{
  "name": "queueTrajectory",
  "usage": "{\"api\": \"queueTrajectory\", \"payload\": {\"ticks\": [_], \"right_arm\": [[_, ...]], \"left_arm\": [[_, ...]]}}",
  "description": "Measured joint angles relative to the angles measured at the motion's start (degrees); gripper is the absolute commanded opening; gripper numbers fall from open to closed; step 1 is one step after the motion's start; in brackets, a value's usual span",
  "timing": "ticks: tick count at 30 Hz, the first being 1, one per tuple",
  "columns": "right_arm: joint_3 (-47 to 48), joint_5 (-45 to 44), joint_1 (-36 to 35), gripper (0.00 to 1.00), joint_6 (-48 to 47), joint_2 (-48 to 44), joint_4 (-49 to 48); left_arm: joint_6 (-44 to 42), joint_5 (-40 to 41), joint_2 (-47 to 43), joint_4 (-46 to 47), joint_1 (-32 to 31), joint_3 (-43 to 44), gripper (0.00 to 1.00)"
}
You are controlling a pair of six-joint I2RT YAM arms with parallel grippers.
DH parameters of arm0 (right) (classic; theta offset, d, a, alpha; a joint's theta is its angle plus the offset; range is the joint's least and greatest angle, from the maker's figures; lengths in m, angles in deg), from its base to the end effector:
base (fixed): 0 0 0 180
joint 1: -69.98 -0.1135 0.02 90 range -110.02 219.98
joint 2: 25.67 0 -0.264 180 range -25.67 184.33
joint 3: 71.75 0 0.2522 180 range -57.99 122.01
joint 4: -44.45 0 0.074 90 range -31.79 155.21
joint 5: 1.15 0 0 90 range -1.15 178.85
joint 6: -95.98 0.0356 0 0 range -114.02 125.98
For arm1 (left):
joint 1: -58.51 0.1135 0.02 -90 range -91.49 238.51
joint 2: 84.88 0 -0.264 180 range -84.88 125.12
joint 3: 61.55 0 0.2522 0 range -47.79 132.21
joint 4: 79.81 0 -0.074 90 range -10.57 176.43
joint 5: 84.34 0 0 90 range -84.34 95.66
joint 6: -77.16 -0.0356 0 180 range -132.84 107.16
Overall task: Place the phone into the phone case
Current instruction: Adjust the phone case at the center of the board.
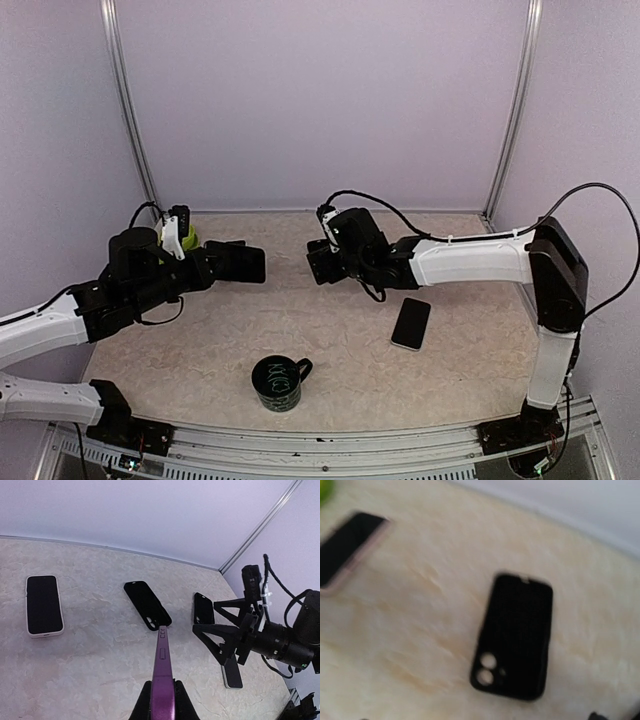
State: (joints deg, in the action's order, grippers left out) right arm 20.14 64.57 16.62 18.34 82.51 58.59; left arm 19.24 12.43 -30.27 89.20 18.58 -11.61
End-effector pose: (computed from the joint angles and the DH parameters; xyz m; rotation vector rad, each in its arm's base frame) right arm 0.2721 0.3413 0.2397 -0.4805 2.0044 0.2657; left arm 0.1743 -0.1404 0.2787 0.0453 1.9122 -0.7602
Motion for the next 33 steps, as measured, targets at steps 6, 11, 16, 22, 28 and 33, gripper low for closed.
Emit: {"api": "queueTrajectory", "payload": {"ticks": [6, 11, 16, 22, 28, 33], "right_arm": [[4.42, 1.03, 4.17, 0.82, 6.4, 6.73, 5.53], [6.67, 4.02, 7.32, 0.71, 8.72, 9.62, 6.25], [11.43, 7.02, 9.81, 0.66, 9.11, 14.12, 6.67], [15.21, 9.14, 11.69, 0.63, 8.04, 19.45, 7.15], [17.57, 10.99, 12.74, 0.61, 6.93, 23.02, 8.68], [18.88, 12.72, 13.55, 0.53, 6.51, 24.81, 9.31]], "left_arm": [[0.76, 1.77, -3.06, -1.27, 0.0, -1.9, 0.0], [0.96, 2.49, -4.2, -1.95, 0.0, -2.54, 0.0], [1.07, 2.73, -5.01, -2.01, 0.0, -2.75, 0.0], [1.11, 2.64, -6.08, -1.99, 0.0, -3.37, 0.0], [1.16, 2.49, -6.1, -1.99, 0.0, -3.69, 0.0], [1.14, 2.49, -6.08, -2.01, 0.0, -4.02, 0.0]]}}
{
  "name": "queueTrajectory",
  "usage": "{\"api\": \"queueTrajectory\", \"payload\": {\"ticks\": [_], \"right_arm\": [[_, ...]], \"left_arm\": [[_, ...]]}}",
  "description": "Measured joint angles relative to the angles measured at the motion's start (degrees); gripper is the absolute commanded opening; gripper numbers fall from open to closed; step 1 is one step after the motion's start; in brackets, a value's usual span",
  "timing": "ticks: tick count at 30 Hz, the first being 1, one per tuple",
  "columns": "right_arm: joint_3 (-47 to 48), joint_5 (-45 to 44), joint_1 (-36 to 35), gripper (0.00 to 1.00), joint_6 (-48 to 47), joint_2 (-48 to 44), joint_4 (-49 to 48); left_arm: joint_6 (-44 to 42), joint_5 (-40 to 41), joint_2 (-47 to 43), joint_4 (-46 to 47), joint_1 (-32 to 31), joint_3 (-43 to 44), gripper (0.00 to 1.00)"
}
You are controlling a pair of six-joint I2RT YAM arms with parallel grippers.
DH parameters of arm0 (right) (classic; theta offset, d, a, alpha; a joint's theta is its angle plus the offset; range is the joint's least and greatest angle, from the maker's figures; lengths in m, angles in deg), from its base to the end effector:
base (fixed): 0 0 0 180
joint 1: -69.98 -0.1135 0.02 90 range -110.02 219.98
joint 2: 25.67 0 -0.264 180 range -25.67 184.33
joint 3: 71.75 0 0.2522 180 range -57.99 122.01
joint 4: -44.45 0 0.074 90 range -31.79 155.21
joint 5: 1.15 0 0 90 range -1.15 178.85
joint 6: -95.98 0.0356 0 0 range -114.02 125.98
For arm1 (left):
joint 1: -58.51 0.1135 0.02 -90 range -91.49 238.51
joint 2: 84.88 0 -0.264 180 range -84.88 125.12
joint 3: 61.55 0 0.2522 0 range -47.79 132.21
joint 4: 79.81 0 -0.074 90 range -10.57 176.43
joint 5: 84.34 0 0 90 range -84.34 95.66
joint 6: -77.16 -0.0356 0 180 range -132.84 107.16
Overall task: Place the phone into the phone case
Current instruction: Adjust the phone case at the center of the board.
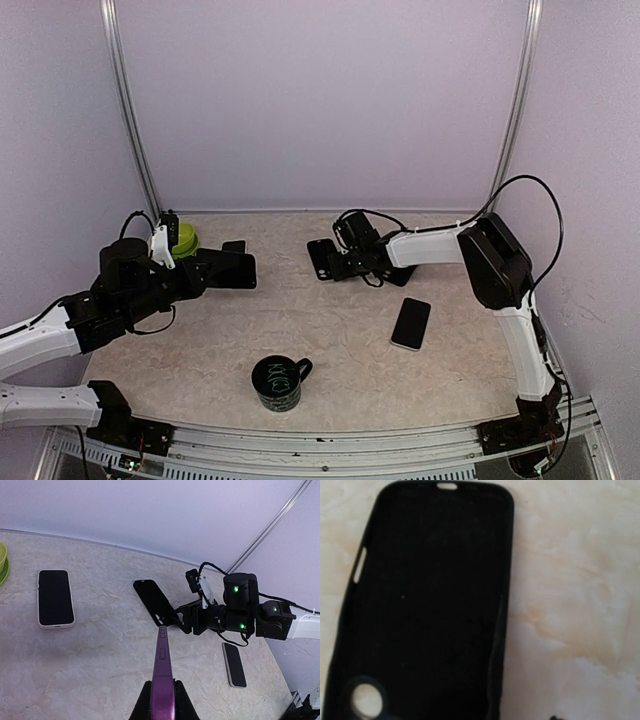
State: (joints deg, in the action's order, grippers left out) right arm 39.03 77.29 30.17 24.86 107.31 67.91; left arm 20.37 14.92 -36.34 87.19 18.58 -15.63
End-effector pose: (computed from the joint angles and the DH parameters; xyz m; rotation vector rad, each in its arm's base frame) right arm 0.3960 0.3208 0.1335 -0.3330 2.3390 0.2631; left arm 0.1588 -0.1254 0.2704 -0.0052 1.9055 -0.7361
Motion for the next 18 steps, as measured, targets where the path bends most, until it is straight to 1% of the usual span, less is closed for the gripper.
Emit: {"api": "queueTrajectory", "payload": {"ticks": [4, 8, 12, 15, 18], "right_arm": [[0.22, 0.98, 0.33, 0.43, -0.22, 0.72, 0.13], [0.76, 2.29, 0.44, 0.27, -0.57, 0.87, 0.2], [0.76, 3.02, 0.52, 0.14, -1.33, 1.07, 0.04], [0.76, 3.39, 0.74, 0.06, -2.03, 1.07, -0.04], [0.7, 4.55, 0.94, 0.0, -3.19, 1.07, -0.35]], "left_arm": [[0.0, 0.02, 0.02, 0.0, 0.0, 0.0, 0.0], [0.0, 0.02, 0.13, 0.0, 0.0, 0.0, 0.0], [-0.02, 0.02, 0.22, 0.0, 0.0, 0.0, 0.0], [-0.02, 0.04, 0.22, 0.0, 0.0, 0.0, 0.0], [-0.02, 0.04, 0.22, 0.0, 0.0, 0.0, 0.0]]}}
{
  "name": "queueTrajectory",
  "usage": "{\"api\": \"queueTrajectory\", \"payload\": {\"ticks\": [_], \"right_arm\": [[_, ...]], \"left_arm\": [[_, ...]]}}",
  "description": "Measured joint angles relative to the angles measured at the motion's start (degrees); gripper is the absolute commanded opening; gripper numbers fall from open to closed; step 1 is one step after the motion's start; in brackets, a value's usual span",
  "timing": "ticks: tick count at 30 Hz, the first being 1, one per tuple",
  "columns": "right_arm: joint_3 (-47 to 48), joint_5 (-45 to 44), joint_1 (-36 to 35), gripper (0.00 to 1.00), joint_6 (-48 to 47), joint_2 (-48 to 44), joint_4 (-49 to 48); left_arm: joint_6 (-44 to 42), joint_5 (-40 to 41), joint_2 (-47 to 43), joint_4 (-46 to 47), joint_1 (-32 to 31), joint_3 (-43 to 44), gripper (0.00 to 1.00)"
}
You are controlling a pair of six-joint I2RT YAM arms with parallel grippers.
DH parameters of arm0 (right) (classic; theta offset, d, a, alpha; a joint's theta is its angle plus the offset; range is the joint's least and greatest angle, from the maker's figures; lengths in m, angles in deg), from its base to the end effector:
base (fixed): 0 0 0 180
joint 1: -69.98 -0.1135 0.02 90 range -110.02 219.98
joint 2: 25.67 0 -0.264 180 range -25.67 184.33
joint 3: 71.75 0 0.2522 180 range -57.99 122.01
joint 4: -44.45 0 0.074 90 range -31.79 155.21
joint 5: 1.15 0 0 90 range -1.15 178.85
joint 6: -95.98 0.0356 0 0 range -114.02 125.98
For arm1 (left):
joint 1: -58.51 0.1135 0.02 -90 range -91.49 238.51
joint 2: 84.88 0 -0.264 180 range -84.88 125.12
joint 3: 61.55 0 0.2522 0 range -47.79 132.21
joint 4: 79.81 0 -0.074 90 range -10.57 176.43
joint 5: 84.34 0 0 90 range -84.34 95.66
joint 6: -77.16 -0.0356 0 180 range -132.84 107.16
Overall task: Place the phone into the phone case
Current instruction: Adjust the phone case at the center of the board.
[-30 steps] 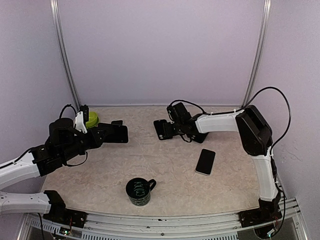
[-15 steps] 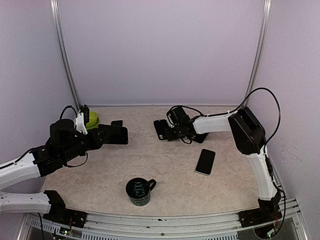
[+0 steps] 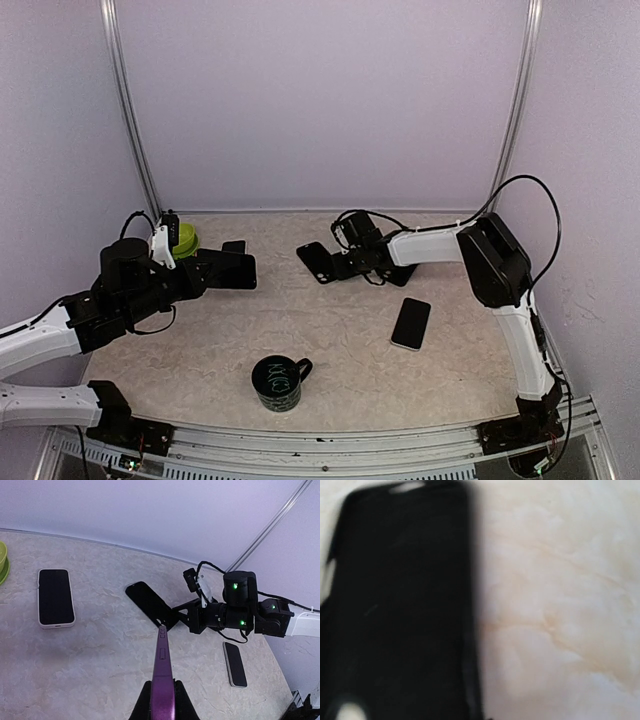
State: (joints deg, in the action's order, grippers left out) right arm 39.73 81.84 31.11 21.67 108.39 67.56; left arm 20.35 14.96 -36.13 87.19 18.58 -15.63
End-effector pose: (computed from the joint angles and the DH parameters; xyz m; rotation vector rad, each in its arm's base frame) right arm 0.4020 0.3184 0.1281 -0.4205 2.3459 0.3149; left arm 0.1592 -0.1258 0.2698 -0.0049 1.9089 -0.7334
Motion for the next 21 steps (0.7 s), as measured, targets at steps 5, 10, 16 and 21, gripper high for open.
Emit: {"api": "queueTrajectory", "payload": {"ticks": [5, 10, 16, 21], "right_arm": [[-2.32, 2.36, 0.22, 0.0, -3.72, -1.01, -2.54], [-7.96, 7.69, 0.42, 0.0, -8.83, -4.44, -4.61], [-15.17, 14.78, 0.24, 0.0, -16.5, -10.21, -6.75], [-20.57, 18.03, -0.81, 0.0, -24.3, -14.99, -9.11]], "left_arm": [[-0.02, 0.0, 0.0, 0.0, 0.0, 0.0, 0.0], [-0.04, 0.02, 0.04, 0.0, 0.0, 0.0, 0.0], [-0.04, 0.0, 0.74, -0.2, 0.0, 0.02, 0.0], [-0.02, -0.07, 1.95, -0.57, 0.0, 0.04, 0.0]]}}
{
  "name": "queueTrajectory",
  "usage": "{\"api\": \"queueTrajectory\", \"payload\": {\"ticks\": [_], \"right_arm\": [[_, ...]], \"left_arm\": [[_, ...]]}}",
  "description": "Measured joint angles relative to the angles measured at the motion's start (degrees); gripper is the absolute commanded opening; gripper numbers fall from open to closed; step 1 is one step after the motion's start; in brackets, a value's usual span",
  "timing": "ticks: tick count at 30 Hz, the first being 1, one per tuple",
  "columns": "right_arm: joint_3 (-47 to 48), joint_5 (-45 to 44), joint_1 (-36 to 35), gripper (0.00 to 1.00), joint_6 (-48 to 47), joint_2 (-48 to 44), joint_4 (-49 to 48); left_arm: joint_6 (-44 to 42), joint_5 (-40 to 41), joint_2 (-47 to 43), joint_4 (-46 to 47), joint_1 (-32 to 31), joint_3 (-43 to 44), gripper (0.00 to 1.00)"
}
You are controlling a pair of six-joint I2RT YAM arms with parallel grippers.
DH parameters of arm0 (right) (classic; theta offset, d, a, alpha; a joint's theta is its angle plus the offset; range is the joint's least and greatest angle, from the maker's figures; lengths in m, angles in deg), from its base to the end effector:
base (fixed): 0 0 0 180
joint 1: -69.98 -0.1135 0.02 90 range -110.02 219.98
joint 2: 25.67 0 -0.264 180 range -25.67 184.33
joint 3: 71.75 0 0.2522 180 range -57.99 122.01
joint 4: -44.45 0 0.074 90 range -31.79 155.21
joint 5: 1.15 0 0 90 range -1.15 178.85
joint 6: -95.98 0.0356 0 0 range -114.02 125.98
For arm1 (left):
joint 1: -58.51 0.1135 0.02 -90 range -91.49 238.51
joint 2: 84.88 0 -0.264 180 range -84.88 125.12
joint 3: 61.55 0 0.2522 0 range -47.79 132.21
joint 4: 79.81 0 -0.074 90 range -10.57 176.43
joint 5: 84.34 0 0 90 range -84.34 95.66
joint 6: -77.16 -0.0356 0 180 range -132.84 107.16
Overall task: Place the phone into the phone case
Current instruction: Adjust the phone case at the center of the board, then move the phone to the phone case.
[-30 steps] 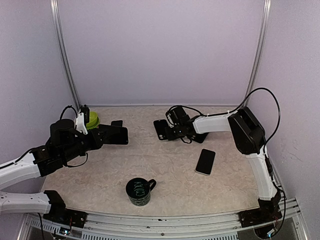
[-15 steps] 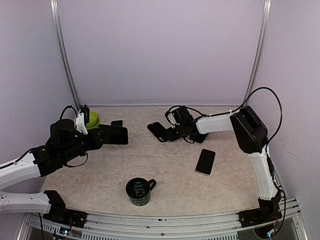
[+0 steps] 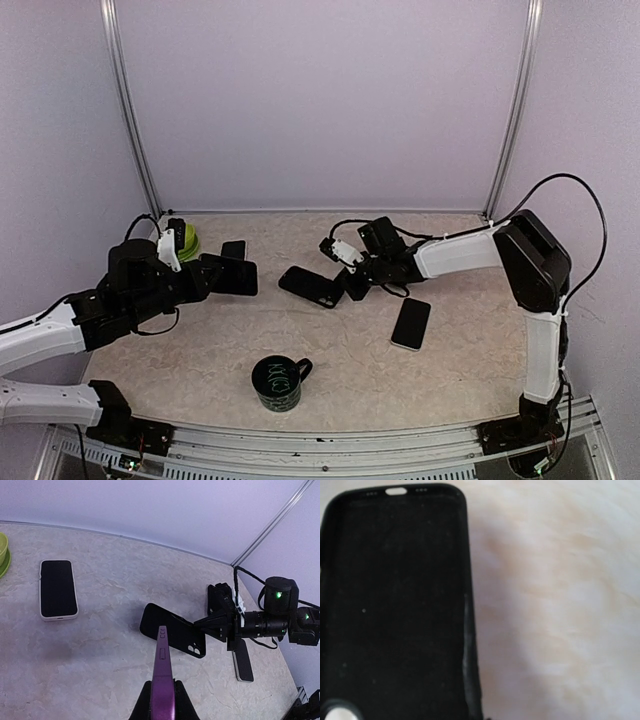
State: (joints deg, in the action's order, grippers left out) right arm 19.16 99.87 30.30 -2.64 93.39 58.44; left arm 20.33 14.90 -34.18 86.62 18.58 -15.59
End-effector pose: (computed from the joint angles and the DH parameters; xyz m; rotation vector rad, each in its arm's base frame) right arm 0.3430 0.2934 0.1522 -1.0484 2.0936 0.4954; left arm 0.1630 -0.1290 0.2627 0.0013 1.9507 -0.7114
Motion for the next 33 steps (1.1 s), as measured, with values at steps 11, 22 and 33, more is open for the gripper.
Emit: {"api": "queueTrajectory", "payload": {"ticks": [11, 22, 33], "right_arm": [[-5.6, 3.19, -4.52, 0.0, -17.86, -1.79, 1.14], [-5.01, 2.25, -4.5, 0.32, -22.58, -1.95, 3.89], [-7.56, -1.9, -4.02, 0.75, -14.75, -4.72, 2.03]], "left_arm": [[0.39, -3.37, 5.07, -2.14, 0.09, 2.84, 0.0], [1.09, -8.2, 15.28, 0.87, 0.17, 5.38, 0.0], [1.18, -14.82, 21.14, 3.41, 0.74, 7.04, 0.0]]}}
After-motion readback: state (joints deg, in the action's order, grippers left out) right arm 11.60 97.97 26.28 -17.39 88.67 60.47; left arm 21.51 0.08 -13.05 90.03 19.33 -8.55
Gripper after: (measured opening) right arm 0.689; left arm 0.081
